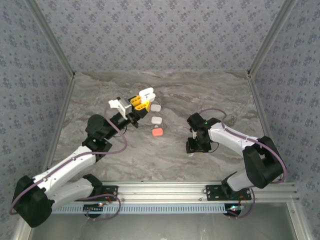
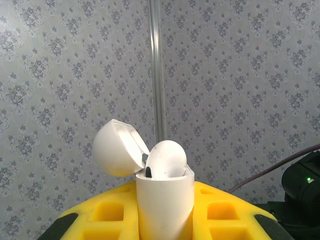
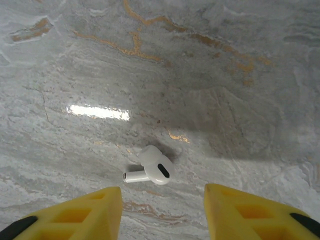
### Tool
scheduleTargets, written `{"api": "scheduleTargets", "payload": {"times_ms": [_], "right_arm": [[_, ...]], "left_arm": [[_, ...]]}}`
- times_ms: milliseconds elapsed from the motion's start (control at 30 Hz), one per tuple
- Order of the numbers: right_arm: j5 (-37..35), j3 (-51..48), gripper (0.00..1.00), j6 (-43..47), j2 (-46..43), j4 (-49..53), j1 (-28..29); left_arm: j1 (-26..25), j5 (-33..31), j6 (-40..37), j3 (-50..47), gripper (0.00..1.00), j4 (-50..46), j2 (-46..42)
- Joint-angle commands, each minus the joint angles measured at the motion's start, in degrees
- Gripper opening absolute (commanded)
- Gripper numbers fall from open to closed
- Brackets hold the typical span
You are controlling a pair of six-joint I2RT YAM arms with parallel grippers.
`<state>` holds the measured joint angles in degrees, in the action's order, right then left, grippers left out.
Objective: Insert wireless bluetooth earbuds into charging case
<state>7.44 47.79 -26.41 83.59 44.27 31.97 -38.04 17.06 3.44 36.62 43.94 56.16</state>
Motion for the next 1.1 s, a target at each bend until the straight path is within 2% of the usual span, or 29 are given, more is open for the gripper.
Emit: {"api": "scheduleTargets", "payload": {"times_ms": [0, 333, 767, 1067], "right_arm": [[-0.08, -0.41, 0.45, -1.12, 1.64, -0.56, 0.84], [-0.66, -0.46, 0.35, -1.05, 4.11, -1.96, 2.13], [-3.48, -0.33, 0.28, -0.74, 5.29, -3.44, 2.75], [-11.25, 1.58, 0.24, 4.9, -5.59, -1.97, 3.1]], "left_arm": [[-0.43, -0.65, -0.89, 2.32, 0.0, 2.11, -0.35], [-0.45, -0.8, -0.75, 2.4, 0.0, 1.68, -0.35], [-0.45, -0.98, -0.52, 2.64, 0.0, 0.66, -0.5], [-0.45, -0.81, 0.58, 2.35, 0.0, -2.52, -0.31]]}}
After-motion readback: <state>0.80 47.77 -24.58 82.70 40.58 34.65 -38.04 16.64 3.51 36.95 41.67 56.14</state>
